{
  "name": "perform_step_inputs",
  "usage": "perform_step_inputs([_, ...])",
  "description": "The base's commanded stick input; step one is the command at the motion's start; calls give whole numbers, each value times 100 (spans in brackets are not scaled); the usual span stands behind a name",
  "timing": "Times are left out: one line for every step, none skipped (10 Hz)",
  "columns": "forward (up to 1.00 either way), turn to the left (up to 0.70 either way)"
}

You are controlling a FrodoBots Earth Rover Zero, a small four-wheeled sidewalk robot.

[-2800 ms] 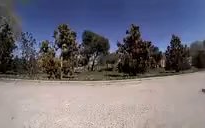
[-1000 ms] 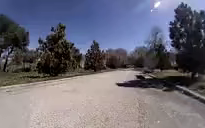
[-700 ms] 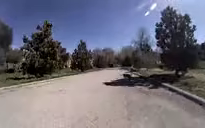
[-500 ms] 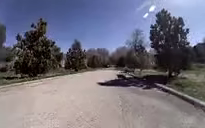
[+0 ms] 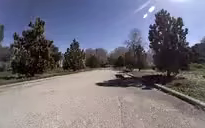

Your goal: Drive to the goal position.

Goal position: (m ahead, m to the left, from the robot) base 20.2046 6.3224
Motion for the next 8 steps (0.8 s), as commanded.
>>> perform_step_inputs([85,0])
perform_step_inputs([85,0])
perform_step_inputs([85,0])
perform_step_inputs([85,24])
perform_step_inputs([95,38])
perform_step_inputs([100,21])
perform_step_inputs([100,0])
perform_step_inputs([100,0])
